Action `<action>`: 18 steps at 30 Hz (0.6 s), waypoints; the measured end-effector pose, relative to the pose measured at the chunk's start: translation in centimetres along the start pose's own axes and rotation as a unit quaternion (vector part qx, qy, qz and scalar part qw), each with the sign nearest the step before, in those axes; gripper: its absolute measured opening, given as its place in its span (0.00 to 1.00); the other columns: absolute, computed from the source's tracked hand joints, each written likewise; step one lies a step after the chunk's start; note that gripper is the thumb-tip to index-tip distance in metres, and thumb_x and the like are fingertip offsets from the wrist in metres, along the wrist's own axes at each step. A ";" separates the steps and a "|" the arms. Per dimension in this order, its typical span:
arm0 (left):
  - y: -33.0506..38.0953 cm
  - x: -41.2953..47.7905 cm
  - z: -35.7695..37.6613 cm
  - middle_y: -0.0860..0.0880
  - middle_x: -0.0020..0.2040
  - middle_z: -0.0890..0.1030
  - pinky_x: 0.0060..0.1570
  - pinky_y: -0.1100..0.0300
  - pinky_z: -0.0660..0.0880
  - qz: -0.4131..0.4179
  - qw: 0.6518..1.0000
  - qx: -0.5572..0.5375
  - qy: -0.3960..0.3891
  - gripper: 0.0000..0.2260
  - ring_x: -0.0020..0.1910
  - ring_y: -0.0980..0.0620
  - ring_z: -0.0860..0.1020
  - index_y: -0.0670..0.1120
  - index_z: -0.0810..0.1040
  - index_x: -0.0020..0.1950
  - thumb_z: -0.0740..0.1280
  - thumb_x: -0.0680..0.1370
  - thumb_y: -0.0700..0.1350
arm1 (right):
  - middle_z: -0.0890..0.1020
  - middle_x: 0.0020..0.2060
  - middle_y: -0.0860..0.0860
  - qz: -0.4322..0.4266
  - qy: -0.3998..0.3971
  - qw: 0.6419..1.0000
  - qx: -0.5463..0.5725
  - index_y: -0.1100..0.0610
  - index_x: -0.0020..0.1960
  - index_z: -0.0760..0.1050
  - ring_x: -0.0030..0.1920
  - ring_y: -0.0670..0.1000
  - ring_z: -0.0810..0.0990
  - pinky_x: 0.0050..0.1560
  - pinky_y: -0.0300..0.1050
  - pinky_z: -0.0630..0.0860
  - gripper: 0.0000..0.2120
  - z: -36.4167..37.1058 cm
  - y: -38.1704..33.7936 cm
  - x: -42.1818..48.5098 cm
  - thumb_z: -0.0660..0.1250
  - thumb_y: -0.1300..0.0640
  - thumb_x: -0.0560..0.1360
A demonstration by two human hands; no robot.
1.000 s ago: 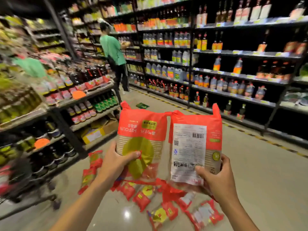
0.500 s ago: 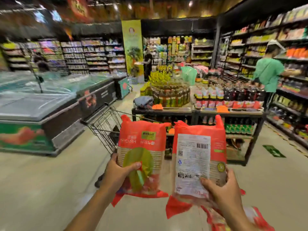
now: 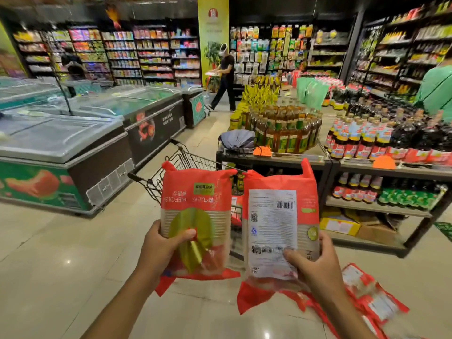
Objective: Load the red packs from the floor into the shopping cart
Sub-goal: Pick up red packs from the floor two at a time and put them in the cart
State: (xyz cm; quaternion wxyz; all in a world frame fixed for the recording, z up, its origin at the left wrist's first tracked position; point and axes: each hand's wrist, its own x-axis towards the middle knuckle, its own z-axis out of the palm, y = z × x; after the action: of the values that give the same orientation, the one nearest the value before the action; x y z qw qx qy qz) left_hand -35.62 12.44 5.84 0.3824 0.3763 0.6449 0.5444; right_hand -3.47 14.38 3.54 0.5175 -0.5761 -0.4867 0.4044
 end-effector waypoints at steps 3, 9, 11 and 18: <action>0.2 6.9 3.0 0.49 0.51 0.86 0.48 0.48 0.84 -0.001 1.000 0.006 -0.002 0.33 0.49 0.47 0.86 0.50 0.78 0.58 0.82 0.55 0.57 | 0.86 0.50 0.50 0.011 -0.012 1.000 0.018 0.50 0.64 0.70 0.46 0.50 0.86 0.50 0.57 0.82 0.36 2.6 1.6 7.4 0.82 0.60 0.61; 1.1 20.9 7.5 0.49 0.51 0.87 0.46 0.50 0.84 -0.023 0.999 0.028 -0.017 0.32 0.47 0.49 0.87 0.50 0.79 0.60 0.83 0.59 0.53 | 0.84 0.51 0.49 0.028 -0.034 0.999 0.024 0.51 0.64 0.69 0.48 0.48 0.84 0.47 0.47 0.79 0.30 7.6 2.7 22.6 0.79 0.61 0.67; 0.9 25.4 8.4 0.48 0.50 0.88 0.48 0.47 0.84 -0.035 0.999 0.024 -0.011 0.33 0.47 0.48 0.87 0.49 0.80 0.59 0.83 0.57 0.53 | 0.83 0.51 0.49 0.035 -0.043 0.998 0.022 0.52 0.64 0.68 0.47 0.47 0.83 0.43 0.42 0.76 0.30 9.3 2.7 27.1 0.79 0.61 0.68; -2.3 41.3 11.8 0.48 0.49 0.88 0.49 0.45 0.84 -0.080 0.996 0.020 -0.027 0.32 0.46 0.47 0.87 0.47 0.80 0.59 0.84 0.57 0.52 | 0.84 0.51 0.51 0.104 -0.050 0.993 0.017 0.54 0.65 0.69 0.45 0.48 0.86 0.41 0.42 0.81 0.28 16.3 6.8 40.4 0.77 0.63 0.69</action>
State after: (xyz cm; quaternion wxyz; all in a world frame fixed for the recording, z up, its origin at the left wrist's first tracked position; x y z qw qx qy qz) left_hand -42.65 54.28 -1.23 0.4347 0.3457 0.6733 0.4881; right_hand -10.29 57.29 -3.91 0.4574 -0.5938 -0.4425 0.4922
